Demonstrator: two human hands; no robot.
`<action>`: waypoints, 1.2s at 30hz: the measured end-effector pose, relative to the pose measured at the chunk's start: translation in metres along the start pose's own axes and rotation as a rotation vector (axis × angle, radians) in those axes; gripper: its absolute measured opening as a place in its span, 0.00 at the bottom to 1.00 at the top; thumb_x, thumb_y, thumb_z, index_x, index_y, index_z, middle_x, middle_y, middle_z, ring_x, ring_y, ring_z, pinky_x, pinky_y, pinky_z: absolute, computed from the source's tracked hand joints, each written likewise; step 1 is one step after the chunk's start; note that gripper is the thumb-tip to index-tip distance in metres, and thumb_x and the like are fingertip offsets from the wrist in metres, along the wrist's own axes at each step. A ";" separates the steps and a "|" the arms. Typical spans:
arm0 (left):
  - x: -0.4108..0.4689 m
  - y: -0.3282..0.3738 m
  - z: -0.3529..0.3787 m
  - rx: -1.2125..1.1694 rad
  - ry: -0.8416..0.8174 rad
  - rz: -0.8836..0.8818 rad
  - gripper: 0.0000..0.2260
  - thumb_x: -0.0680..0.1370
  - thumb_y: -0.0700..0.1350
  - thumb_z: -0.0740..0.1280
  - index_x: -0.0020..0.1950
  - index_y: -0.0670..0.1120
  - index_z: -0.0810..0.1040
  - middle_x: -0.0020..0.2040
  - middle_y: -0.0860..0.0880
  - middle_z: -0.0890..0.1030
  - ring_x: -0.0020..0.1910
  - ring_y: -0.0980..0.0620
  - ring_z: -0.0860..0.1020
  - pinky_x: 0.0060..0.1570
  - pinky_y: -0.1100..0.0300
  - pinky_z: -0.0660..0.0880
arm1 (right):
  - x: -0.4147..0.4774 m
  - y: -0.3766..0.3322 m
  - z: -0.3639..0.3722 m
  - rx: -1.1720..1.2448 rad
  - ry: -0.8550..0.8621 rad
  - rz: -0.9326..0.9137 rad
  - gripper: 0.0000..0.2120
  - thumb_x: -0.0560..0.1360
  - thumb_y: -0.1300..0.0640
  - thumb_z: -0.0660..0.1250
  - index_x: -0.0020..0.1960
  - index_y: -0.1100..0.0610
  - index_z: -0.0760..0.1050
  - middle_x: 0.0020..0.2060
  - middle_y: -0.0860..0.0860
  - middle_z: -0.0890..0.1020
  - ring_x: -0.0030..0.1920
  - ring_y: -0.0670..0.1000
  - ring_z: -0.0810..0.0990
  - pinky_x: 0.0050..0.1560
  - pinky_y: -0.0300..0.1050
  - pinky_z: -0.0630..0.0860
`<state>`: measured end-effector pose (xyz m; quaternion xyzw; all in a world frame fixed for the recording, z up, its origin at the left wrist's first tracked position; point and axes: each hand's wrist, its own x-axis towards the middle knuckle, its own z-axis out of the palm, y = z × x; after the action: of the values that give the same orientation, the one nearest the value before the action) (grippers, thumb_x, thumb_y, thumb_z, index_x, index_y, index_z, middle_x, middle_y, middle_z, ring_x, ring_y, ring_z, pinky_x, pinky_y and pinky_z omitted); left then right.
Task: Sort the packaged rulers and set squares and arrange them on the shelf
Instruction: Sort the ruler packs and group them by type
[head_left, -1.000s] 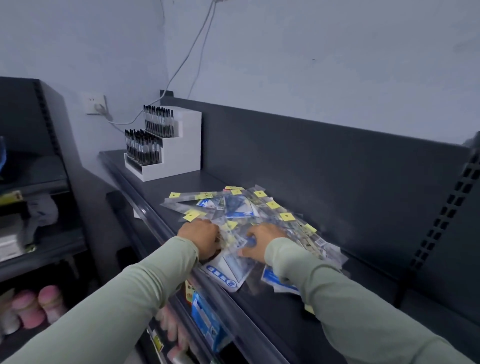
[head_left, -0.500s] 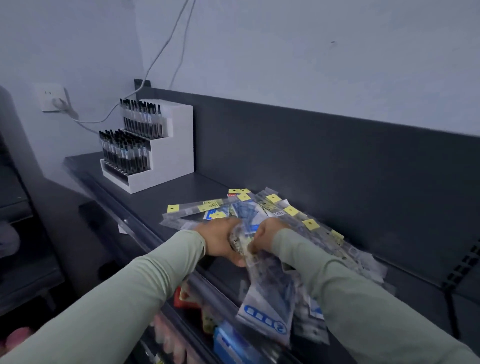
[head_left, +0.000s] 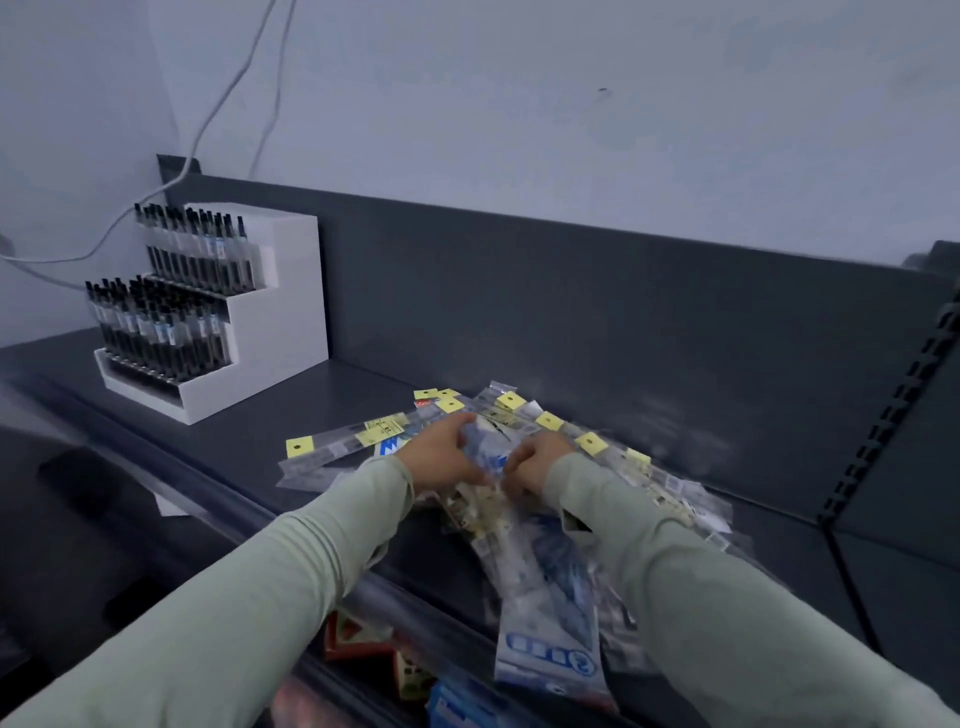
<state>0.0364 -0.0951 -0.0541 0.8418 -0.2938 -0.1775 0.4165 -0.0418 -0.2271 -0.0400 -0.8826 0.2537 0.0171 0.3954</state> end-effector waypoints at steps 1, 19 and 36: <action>0.000 0.004 0.000 0.006 -0.001 0.004 0.37 0.71 0.39 0.75 0.76 0.45 0.60 0.62 0.44 0.73 0.59 0.47 0.75 0.58 0.57 0.73 | -0.001 0.000 -0.002 0.063 0.027 -0.005 0.13 0.72 0.68 0.67 0.35 0.56 0.68 0.32 0.53 0.72 0.31 0.50 0.70 0.31 0.36 0.71; 0.029 0.066 0.023 -0.510 0.338 0.096 0.06 0.79 0.39 0.65 0.55 0.41 0.74 0.42 0.45 0.78 0.36 0.49 0.77 0.41 0.55 0.78 | -0.012 0.040 -0.062 0.392 0.236 -0.147 0.08 0.74 0.64 0.67 0.36 0.59 0.73 0.35 0.59 0.78 0.35 0.55 0.76 0.38 0.51 0.75; 0.048 0.053 0.048 1.050 0.391 0.641 0.10 0.78 0.41 0.61 0.53 0.50 0.80 0.51 0.50 0.79 0.52 0.46 0.78 0.52 0.54 0.67 | -0.002 0.084 -0.074 0.497 0.395 0.034 0.13 0.78 0.65 0.61 0.34 0.58 0.67 0.33 0.59 0.77 0.24 0.51 0.77 0.26 0.39 0.74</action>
<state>0.0282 -0.1800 -0.0419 0.8210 -0.4970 0.2798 0.0274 -0.0949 -0.3247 -0.0467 -0.7408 0.3365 -0.2106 0.5419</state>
